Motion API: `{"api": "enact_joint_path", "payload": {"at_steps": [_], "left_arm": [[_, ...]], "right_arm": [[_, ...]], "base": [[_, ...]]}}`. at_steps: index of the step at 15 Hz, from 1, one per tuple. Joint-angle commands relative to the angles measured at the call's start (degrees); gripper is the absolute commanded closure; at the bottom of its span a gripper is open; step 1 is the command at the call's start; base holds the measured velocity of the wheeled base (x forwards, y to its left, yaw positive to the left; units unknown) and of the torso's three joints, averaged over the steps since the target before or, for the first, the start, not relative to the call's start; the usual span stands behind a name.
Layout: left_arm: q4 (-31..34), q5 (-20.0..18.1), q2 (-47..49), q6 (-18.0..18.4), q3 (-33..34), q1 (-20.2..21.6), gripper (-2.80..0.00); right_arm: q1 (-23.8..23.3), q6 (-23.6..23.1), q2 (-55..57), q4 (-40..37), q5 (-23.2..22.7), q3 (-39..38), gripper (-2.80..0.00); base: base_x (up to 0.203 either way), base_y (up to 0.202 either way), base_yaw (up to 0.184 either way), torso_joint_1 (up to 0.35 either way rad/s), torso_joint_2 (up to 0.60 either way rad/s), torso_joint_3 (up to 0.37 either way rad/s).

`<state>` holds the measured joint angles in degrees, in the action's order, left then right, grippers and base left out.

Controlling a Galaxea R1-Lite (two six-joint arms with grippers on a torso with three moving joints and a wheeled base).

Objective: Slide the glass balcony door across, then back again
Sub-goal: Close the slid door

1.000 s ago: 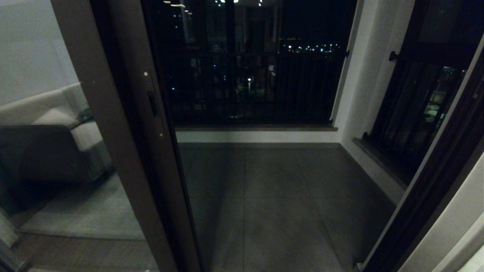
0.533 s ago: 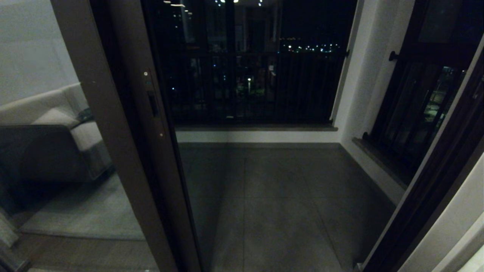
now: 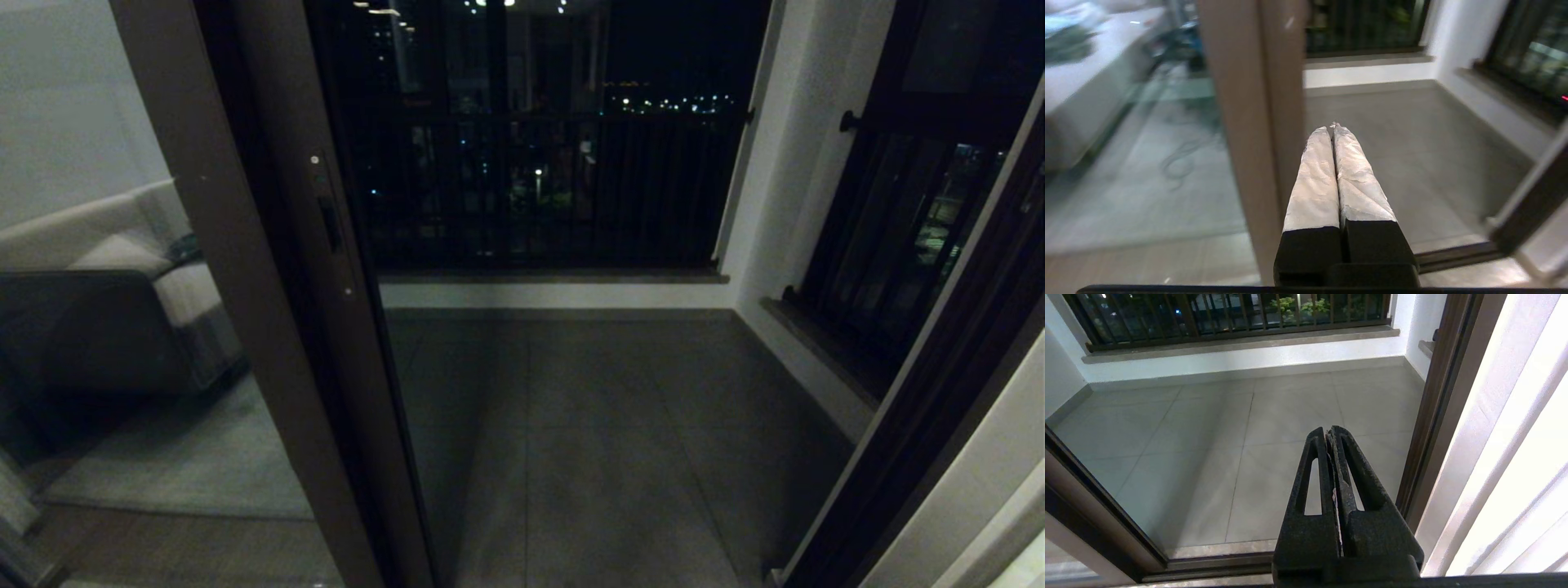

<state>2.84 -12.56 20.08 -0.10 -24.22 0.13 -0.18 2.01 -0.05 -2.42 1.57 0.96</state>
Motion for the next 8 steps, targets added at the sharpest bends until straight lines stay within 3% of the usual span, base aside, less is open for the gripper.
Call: {"api": "enact_joint_path", "payload": {"at_steps": [1,4,8], "left_arm": [[0.0,-2.8,14.2,0.0,-9.1,0.0,0.00],[0.2,-6.1,26.3,0.0,-19.3,-1.9,0.00],[3.2,-7.0,41.3,-0.6,-33.2,-9.4,0.00]], "right_arm": [[0.0,0.0,0.0,0.0,0.0,0.0,0.00],[0.0,0.0,0.0,0.0,0.0,0.0,0.00],[0.0,0.0,0.0,0.0,0.0,0.0,0.00]], "base": [[0.000,0.000,0.000,0.000,0.00,0.000],[0.000,0.000,0.000,0.000,0.00,0.000],[0.000,0.000,0.000,0.000,0.00,0.000]]}}
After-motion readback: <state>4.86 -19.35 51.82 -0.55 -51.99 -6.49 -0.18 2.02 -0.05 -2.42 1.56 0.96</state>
